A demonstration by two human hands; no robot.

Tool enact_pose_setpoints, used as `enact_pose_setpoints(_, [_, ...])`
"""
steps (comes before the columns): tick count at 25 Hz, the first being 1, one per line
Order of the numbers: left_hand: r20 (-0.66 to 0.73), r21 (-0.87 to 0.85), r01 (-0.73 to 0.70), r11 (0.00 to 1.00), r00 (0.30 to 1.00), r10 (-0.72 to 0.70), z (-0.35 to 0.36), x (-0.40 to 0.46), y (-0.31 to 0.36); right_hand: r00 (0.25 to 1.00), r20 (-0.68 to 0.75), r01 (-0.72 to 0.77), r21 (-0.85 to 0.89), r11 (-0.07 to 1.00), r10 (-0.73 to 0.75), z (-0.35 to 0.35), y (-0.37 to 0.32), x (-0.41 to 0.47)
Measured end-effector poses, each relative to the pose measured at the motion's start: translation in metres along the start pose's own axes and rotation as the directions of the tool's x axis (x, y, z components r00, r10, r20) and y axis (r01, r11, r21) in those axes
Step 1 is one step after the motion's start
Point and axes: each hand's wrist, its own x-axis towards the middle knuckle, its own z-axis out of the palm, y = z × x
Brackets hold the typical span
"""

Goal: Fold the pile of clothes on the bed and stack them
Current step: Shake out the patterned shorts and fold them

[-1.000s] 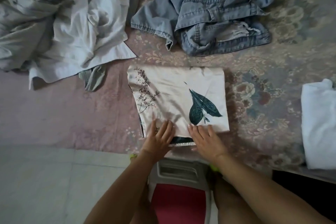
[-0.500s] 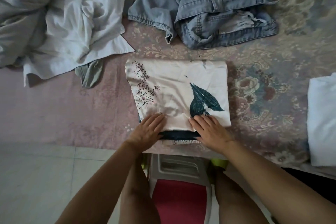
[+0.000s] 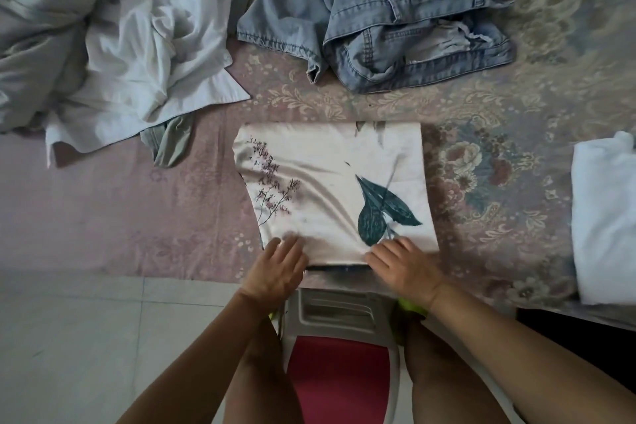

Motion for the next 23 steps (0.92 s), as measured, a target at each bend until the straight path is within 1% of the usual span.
enact_pose_setpoints(1, [0.057, 0.032, 0.015, 0.999, 0.998, -0.017, 0.008, -0.006, 0.003, 0.998, 0.062, 0.009, -0.019, 1.000, -0.008, 0.007, -0.007, -0.005])
enact_pose_setpoints(3, [0.164, 0.079, 0.091, 0.993, 0.981, -0.103, 0.016, -0.007, 0.008, 0.975, 0.211, -0.050, -0.070, 0.996, 0.064, 0.021, -0.020, -0.008])
enact_pose_setpoints(5, [0.215, 0.119, 0.134, 0.984, 0.964, -0.157, 0.021, 0.004, 0.017, 0.939, 0.317, -0.094, -0.142, 0.985, 0.135, 0.030, -0.026, -0.001])
enact_pose_setpoints(6, [0.232, 0.128, 0.142, 0.982, 0.958, -0.168, 0.026, 0.009, 0.024, 0.929, 0.337, -0.105, -0.156, 0.982, 0.153, 0.034, -0.027, 0.003])
enact_pose_setpoints(8, [0.298, 0.115, 0.185, 0.976, 0.931, -0.212, 0.034, 0.021, 0.031, 0.927, 0.340, -0.118, -0.143, 0.983, 0.160, 0.042, -0.023, 0.012])
enact_pose_setpoints(9, [0.306, 0.122, 0.192, 0.974, 0.926, -0.221, 0.035, 0.028, 0.031, 0.922, 0.354, -0.113, -0.141, 0.984, 0.157, 0.042, -0.018, 0.019])
enact_pose_setpoints(10, [0.267, 0.145, 0.169, 0.975, 0.942, -0.203, 0.035, 0.033, 0.028, 0.921, 0.361, -0.099, -0.140, 0.985, 0.144, 0.041, -0.013, 0.026])
enact_pose_setpoints(12, [0.140, 0.140, 0.129, 0.982, 0.979, -0.149, 0.034, 0.038, 0.019, 0.946, 0.312, -0.051, -0.141, 0.989, 0.093, 0.035, -0.002, 0.033])
enact_pose_setpoints(13, [0.092, 0.146, 0.118, 0.982, 0.987, -0.132, 0.033, 0.040, 0.015, 0.959, 0.278, -0.016, -0.153, 0.988, 0.059, 0.032, 0.003, 0.033])
enact_pose_setpoints(14, [0.073, 0.164, 0.108, 0.981, 0.990, -0.121, 0.033, 0.041, 0.014, 0.967, 0.254, 0.024, -0.170, 0.985, 0.021, 0.029, 0.007, 0.034])
enact_pose_setpoints(16, [0.164, 0.143, 0.142, 0.980, 0.973, -0.165, 0.035, 0.042, 0.021, 0.959, 0.278, 0.100, -0.186, 0.977, -0.045, 0.023, 0.008, 0.033])
enact_pose_setpoints(17, [0.217, 0.121, 0.177, 0.977, 0.956, -0.200, 0.035, 0.041, 0.028, 0.946, 0.323, 0.088, -0.182, 0.979, -0.025, 0.020, 0.006, 0.033])
enact_pose_setpoints(18, [0.224, 0.122, 0.209, 0.970, 0.947, -0.232, 0.038, 0.040, 0.034, 0.929, 0.369, 0.043, -0.168, 0.985, 0.022, 0.017, 0.003, 0.034])
enact_pose_setpoints(19, [0.187, 0.113, 0.228, 0.967, 0.951, -0.246, 0.041, 0.042, 0.035, 0.918, 0.390, -0.025, -0.125, 0.992, 0.072, 0.014, 0.002, 0.038])
enact_pose_setpoints(20, [0.135, 0.084, 0.247, 0.965, 0.957, -0.256, 0.043, 0.043, 0.032, 0.912, 0.395, -0.100, -0.050, 0.994, 0.111, 0.011, 0.001, 0.042])
enact_pose_setpoints(21, [0.089, 0.044, 0.250, 0.967, 0.963, -0.253, 0.042, 0.044, 0.028, 0.898, 0.413, -0.190, 0.061, 0.980, 0.149, 0.008, 0.003, 0.048])
enact_pose_setpoints(22, [0.052, 0.021, 0.229, 0.973, 0.972, -0.230, 0.037, 0.045, 0.023, 0.870, 0.451, -0.307, 0.187, 0.933, 0.197, 0.003, 0.006, 0.053])
enact_pose_setpoints(23, [0.061, 0.018, 0.223, 0.975, 0.973, -0.223, 0.032, 0.047, 0.021, 0.823, 0.509, -0.445, 0.299, 0.844, 0.253, -0.005, 0.009, 0.059])
